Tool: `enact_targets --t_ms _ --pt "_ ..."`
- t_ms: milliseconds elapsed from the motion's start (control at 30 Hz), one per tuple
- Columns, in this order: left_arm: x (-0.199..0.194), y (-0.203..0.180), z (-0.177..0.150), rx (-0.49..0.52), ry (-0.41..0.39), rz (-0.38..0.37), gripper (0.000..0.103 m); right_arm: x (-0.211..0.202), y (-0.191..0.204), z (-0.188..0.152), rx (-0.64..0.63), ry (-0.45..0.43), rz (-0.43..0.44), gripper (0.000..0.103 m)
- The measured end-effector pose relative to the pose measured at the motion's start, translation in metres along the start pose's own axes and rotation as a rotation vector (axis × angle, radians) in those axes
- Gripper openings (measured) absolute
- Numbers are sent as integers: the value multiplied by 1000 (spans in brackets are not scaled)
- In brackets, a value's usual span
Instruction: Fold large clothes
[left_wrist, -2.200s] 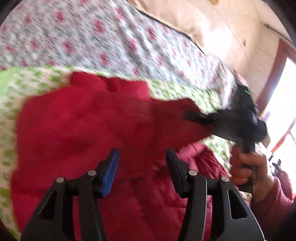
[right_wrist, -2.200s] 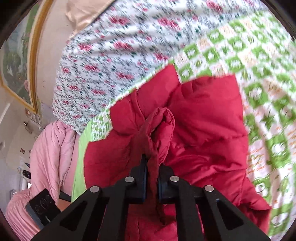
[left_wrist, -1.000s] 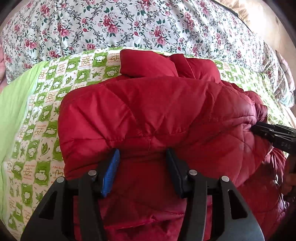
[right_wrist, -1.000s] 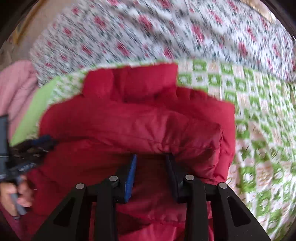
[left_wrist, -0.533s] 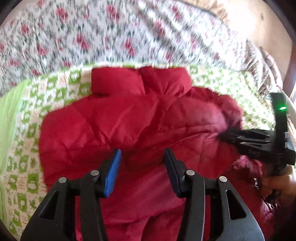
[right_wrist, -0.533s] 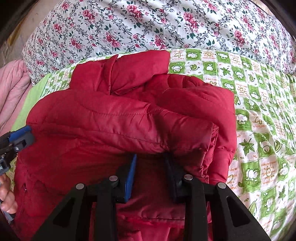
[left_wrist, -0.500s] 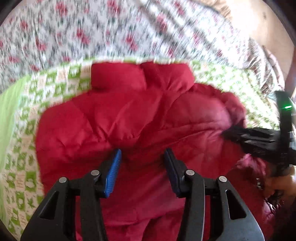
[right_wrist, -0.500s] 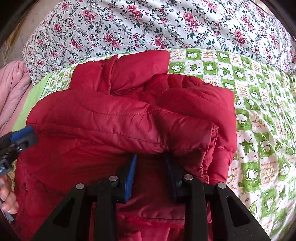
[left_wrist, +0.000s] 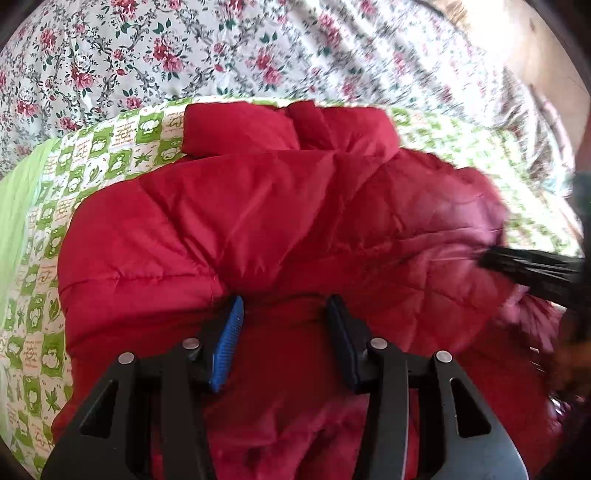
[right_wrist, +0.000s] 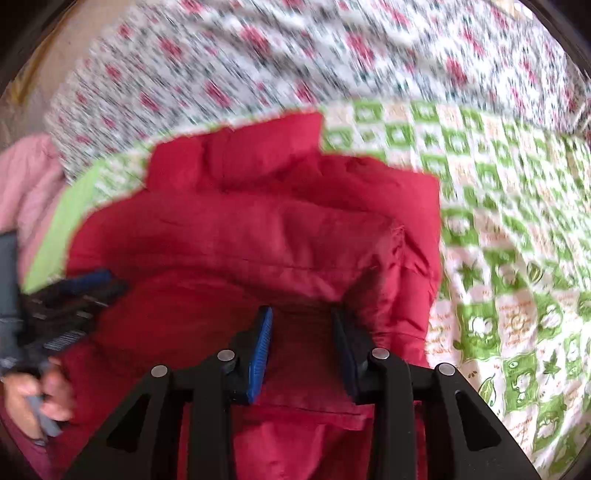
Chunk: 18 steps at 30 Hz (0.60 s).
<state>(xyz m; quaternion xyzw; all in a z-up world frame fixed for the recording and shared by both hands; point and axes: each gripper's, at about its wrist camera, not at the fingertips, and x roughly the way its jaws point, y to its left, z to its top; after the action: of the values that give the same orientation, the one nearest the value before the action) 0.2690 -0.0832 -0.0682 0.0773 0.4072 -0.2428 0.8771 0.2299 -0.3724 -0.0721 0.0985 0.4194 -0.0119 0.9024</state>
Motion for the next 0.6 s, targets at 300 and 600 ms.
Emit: enact_targets --t_ms 300,600 --pt "-16 55 -23 -102 28 50 32 1 -5 0 19 -13 22 30" --pt "-6 49 -24 -86 25 78 31 5 -3 3 8 -19 31 30"
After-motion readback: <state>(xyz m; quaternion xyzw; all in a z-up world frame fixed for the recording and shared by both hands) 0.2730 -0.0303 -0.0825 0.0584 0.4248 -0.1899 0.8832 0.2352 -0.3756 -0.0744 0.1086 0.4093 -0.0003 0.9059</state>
